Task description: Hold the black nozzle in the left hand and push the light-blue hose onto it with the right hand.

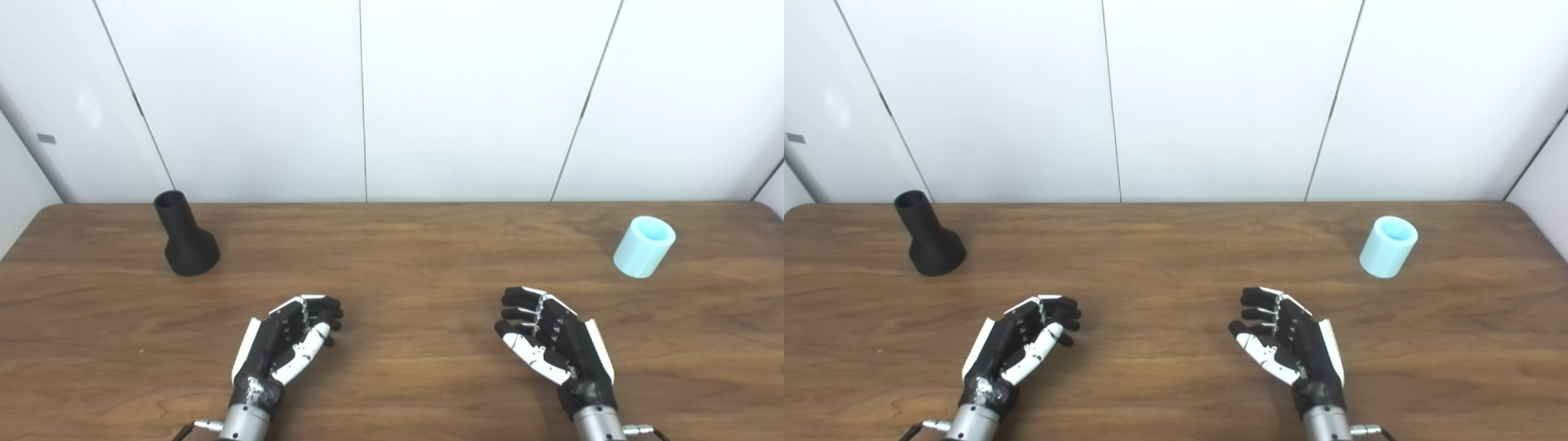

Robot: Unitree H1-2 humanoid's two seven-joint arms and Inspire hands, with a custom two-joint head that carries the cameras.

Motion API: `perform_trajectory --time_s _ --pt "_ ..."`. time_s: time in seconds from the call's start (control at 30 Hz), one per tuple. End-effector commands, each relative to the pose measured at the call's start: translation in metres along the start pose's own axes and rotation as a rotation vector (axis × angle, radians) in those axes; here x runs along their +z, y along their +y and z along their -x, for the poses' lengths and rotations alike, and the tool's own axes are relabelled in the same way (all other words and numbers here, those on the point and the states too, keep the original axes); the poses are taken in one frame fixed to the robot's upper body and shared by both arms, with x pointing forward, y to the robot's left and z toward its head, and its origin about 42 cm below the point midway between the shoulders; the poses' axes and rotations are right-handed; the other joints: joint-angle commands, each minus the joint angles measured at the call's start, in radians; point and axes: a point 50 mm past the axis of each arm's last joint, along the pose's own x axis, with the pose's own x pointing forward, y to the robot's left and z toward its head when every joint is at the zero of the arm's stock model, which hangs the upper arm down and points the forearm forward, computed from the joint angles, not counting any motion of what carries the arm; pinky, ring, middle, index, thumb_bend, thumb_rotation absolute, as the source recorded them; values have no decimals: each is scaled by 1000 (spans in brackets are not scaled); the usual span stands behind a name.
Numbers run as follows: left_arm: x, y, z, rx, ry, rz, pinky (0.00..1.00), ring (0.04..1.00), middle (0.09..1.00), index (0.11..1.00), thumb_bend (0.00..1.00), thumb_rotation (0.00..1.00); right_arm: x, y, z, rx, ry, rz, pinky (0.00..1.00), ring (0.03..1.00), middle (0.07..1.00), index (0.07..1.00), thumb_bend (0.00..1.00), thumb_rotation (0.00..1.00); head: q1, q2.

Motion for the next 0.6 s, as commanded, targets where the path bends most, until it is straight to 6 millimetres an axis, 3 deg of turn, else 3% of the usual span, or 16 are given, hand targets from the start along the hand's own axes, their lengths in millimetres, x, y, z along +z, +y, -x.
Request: perform_trajectory --time_s 0.0,0.2,0.4,0.5,0.57 --pt "2 -3 -5 -14 -7 0 512 602 627 600 270 279 16 0 -7 -2 -79 -8 557 659 684 656 307 216 1 0" --pt "-3 1 -9 -11 2 6 531 618 639 610 268 285 12 3 -12 1 -78 -5 550 659 686 659 302 220 -2 -22" --pt "-4 12 -13 40 -8 29 536 607 628 604 284 223 7 3 -17 -4 -74 -1 545 657 685 660 292 211 21 -48" --pt "2 25 -15 100 -16 21 556 620 640 614 372 150 4 0 -18 -12 -66 -20 556 663 689 663 298 185 66 -57" --pt "11 35 -17 163 -19 -26 519 603 629 610 550 95 2 -3 -19 -11 -69 -31 564 665 692 668 292 124 98 -62"
